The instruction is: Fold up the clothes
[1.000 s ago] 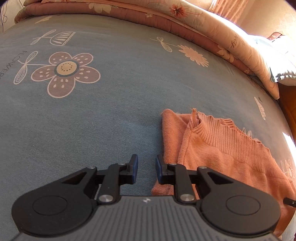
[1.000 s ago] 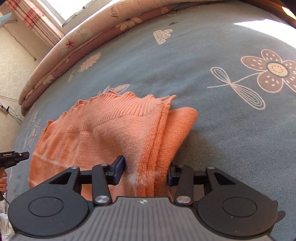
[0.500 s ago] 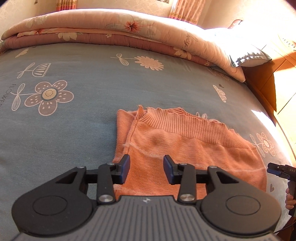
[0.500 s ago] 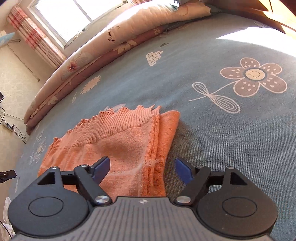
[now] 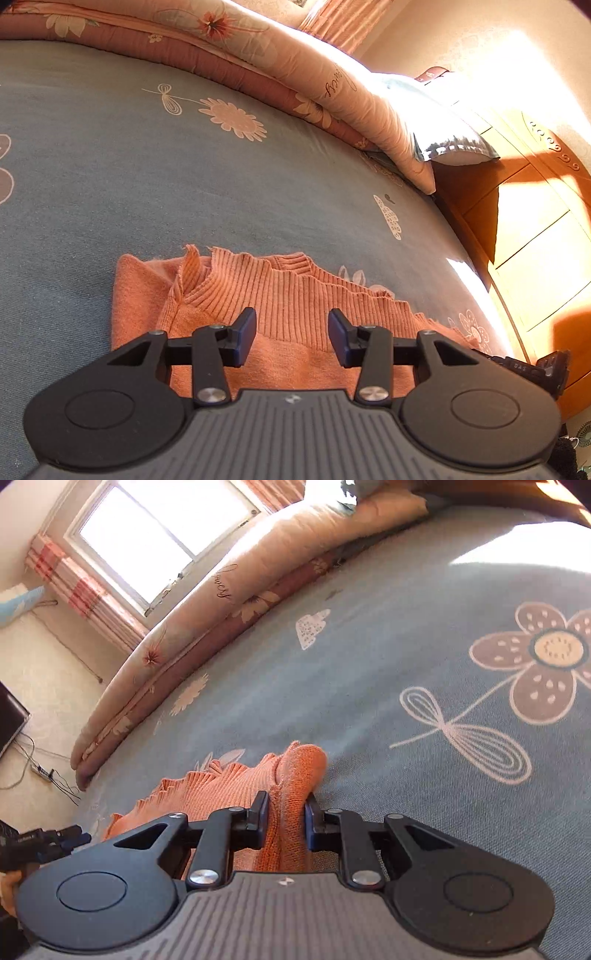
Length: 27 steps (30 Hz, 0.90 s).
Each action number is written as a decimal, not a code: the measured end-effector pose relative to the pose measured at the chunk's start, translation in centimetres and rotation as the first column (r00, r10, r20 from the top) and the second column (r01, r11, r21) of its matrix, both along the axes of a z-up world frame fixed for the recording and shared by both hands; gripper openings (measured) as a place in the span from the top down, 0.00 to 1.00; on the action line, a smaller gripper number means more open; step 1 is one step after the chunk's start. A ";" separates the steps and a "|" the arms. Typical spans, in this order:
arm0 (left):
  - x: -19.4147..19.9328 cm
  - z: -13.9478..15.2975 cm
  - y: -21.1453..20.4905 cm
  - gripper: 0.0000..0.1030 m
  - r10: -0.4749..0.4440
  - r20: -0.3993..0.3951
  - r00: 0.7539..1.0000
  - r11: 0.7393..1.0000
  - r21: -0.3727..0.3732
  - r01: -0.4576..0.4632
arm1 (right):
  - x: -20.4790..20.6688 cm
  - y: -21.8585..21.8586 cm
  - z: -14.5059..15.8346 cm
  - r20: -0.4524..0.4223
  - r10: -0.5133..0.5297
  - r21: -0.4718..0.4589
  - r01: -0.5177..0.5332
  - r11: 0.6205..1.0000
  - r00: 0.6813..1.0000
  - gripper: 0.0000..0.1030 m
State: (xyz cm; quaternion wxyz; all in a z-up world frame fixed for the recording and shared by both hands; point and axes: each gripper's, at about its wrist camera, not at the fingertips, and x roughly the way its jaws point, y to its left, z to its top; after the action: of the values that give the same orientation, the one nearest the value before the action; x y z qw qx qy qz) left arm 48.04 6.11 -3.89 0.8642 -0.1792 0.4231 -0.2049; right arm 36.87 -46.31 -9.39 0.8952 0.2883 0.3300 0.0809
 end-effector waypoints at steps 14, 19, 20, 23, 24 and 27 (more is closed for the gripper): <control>-1.1 3.1 -10.2 0.58 -0.085 -0.301 0.950 0.932 0.313 0.182 | -5.6 0.0 4.8 -0.358 -0.082 -0.005 0.086 0.996 0.930 0.55; -3.2 4.9 -10.0 0.53 0.024 -0.334 0.942 0.938 0.335 0.095 | -8.2 3.4 5.9 -0.433 0.089 0.130 -0.035 0.991 0.897 0.49; -3.4 4.9 -9.4 0.52 0.054 -0.324 0.945 0.938 0.341 0.063 | -8.5 4.1 6.0 -0.433 0.124 0.141 -0.069 0.988 0.893 0.49; -3.6 4.6 -7.1 0.48 0.132 -0.289 0.948 0.936 0.352 -0.023 | -9.2 6.5 5.8 -0.444 0.237 0.145 -0.191 0.971 0.864 0.48; -3.6 4.4 -6.3 0.48 0.155 -0.268 0.951 0.930 0.363 -0.049 | -9.4 7.4 5.7 -0.447 0.273 0.147 -0.232 0.962 0.852 0.48; -3.1 3.8 -3.1 0.46 0.186 -0.211 0.960 0.922 0.376 -0.096 | -9.8 9.2 4.9 -0.463 0.289 0.148 -0.249 0.957 0.838 0.48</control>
State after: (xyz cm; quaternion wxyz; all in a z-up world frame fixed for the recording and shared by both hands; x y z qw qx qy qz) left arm 44.95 2.98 -0.07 0.8368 -0.0709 0.5417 -0.0369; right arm 27.02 -37.15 -4.49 0.7523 0.2865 0.5751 0.1452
